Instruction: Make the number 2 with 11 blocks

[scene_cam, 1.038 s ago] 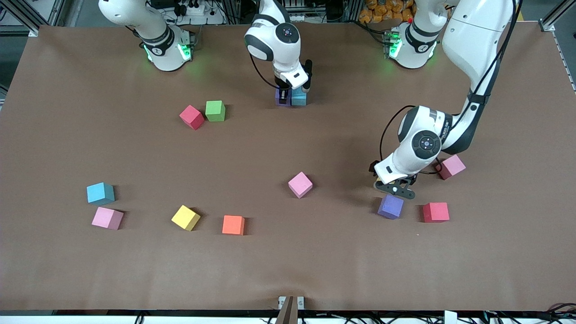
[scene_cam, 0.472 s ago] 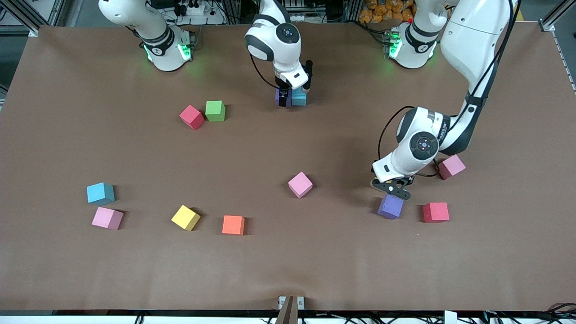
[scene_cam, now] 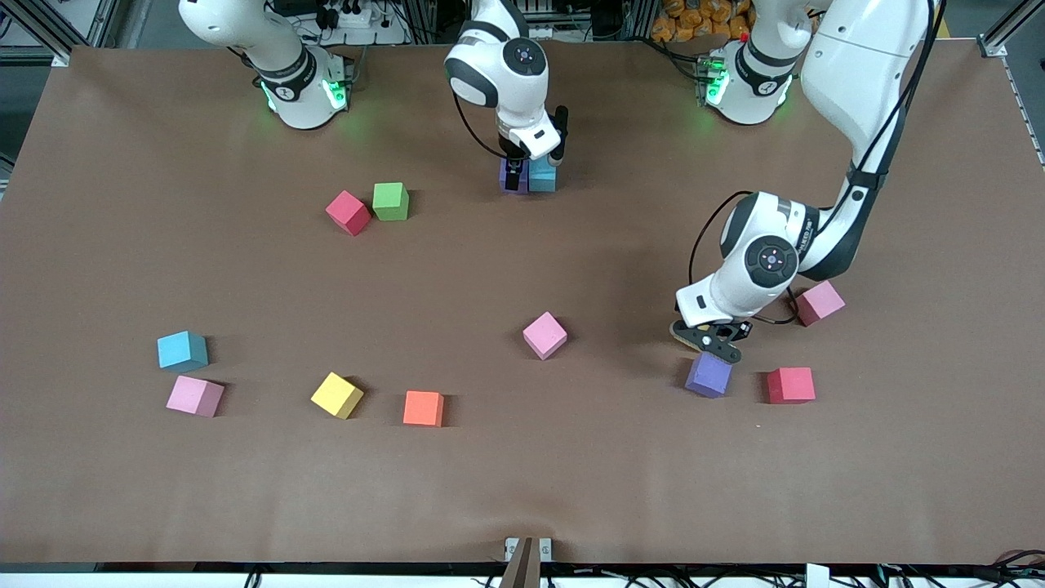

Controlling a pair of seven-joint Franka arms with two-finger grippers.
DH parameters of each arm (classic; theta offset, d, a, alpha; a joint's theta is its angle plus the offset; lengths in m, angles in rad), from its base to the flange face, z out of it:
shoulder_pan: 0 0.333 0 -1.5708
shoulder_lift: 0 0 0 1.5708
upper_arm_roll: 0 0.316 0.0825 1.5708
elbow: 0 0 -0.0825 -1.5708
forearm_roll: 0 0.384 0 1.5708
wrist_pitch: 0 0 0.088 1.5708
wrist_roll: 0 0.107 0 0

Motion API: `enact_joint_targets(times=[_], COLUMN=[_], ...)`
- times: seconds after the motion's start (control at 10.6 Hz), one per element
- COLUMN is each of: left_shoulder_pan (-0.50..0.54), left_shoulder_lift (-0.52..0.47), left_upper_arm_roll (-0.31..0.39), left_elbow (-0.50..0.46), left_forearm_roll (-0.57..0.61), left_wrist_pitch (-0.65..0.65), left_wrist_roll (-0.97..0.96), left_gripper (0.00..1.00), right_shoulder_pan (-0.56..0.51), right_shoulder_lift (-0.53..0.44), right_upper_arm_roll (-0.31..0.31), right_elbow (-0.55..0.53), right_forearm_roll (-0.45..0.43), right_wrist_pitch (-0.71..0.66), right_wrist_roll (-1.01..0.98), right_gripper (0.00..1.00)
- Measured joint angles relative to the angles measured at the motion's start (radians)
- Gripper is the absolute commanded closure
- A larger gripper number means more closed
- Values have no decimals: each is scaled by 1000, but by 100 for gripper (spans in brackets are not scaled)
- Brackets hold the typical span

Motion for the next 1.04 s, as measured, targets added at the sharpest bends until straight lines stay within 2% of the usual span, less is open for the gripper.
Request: enact_joint_targets(times=[0.19,0.57,0.75,1.04], left_shoulder_pan=[-15,-48,-52,-80], left_shoulder_lift=[-68,-234,-301,-327], left_upper_arm_roll=[-35,-106,-142,-229], left_elbow=[-63,-254,-339,-391], left_forearm_roll=[5,5,5,5], left_wrist_pitch=[-2,-7,-8,-8], left_wrist_roll=[7,7,7,-65], left_gripper=[59,60,60,60], right_shoulder_pan=[-2,-15,-72,-271], right_shoulder_lift=[-18,-79,-185,-396], right_upper_arm_roll=[0,-2,-4,-7], right_elbow=[0,-10,-37,-61], right_forearm_roll=[0,0,-1,-18], right_wrist_pitch=[-16,-91,-193,-379], right_wrist_roll=[0,1,1,-4], right_gripper=[0,0,0,0])
